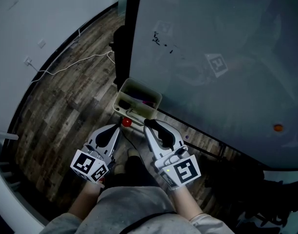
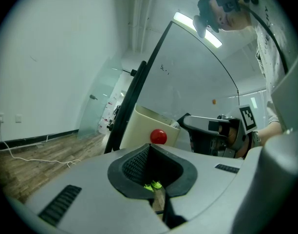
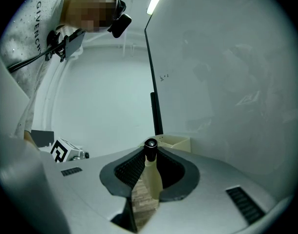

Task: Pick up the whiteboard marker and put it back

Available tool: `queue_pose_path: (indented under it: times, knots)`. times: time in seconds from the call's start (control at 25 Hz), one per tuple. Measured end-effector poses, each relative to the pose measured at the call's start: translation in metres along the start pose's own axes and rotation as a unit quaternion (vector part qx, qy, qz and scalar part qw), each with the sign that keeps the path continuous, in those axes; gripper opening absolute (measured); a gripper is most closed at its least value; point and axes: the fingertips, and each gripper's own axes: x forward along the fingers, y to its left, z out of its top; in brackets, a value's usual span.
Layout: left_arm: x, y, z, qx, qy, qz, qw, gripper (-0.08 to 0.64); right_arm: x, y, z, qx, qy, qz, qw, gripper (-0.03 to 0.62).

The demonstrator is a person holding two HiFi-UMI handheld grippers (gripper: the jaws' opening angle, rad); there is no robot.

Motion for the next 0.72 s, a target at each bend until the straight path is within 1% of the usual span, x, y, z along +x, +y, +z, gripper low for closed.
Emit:
queue_pose_path:
  times: [0.16, 0.28, 0.4, 0.6, 0.72]
  knots:
    - [-0.003, 0.0, -0.001, 0.0, 0.002, 0.002, 1.0, 0.015, -0.001, 0.0, -0.002, 0.004, 0.0, -0.002, 1.0, 0.081]
    - [-0.005, 0.0, -0.001, 0.0, 0.002, 0.002, 1.0, 0.015, -0.003, -0.002, -0.007, 0.004, 0.01, -0.007, 1.0, 0.081]
    - [-0.004, -0.002, -0.001, 0.0, 0.003, 0.0, 1.0, 0.015, -0.002, -0.001, -0.004, 0.01, 0.0, -0.005, 1.0, 0.082]
    - [-0.005, -0.004, -0.002, 0.001, 0.003, -0.004, 1.0, 0.015, -0.006, -0.001, -0.007, 0.012, 0.002, -0.01, 1.0, 0.081]
    - [-0.005, -0.005, -0.003, 0.001, 0.004, -0.005, 1.0, 0.015, -0.009, -0.004, -0.015, 0.008, 0.021, -0.017, 1.0, 0.083]
